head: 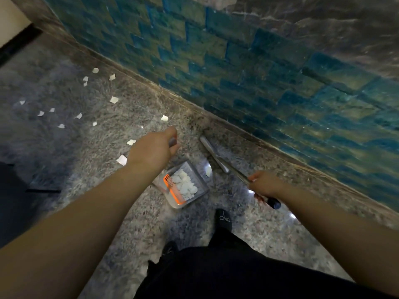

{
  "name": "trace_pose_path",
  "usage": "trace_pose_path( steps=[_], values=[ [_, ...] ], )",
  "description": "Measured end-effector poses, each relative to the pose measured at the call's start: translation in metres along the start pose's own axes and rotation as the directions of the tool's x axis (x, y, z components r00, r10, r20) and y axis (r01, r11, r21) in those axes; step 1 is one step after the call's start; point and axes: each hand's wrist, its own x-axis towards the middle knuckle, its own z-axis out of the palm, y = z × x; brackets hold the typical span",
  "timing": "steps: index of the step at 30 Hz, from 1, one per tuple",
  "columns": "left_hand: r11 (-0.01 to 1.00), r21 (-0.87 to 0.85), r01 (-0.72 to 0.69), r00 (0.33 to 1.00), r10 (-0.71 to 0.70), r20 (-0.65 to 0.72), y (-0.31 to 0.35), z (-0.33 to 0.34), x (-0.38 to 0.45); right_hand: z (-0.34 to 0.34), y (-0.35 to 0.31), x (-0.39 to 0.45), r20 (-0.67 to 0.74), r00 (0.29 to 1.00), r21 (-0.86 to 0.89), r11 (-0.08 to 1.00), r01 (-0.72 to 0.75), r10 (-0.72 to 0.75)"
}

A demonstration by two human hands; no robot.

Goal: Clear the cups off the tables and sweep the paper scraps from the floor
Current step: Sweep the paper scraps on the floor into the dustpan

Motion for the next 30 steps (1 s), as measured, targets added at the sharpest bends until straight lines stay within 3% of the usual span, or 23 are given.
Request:
trace_pose_path(
  steps=[5,11,23,30],
  values=[
    [0.998,0.050,0.034,0.999,-0.033,-0.022,0.006,0.003,-0.002,-0.004,-0.009,0.018,0.118,0.993,-0.096,0.995,0.033,-0.022],
    [0.999,0.020,0.045,0.998,-0.045,-0.037,-0.002,0.003,-0.022,-0.015,-0.015,0.020,0.245,0.970,-0.062,0.998,0.017,-0.001],
    [0.958,-0.009,0.287,0.954,-0.286,-0.092,-0.039,-0.013,-0.070,-0.021,-0.069,0.027,0.193,0.978,-0.010,0.996,0.086,-0.082],
    [0.928,-0.088,0.363,0.932,-0.363,0.011,-0.074,-0.027,-0.061,-0.001,-0.109,0.044,0.140,0.986,-0.104,0.989,0.109,-0.094]
  ],
)
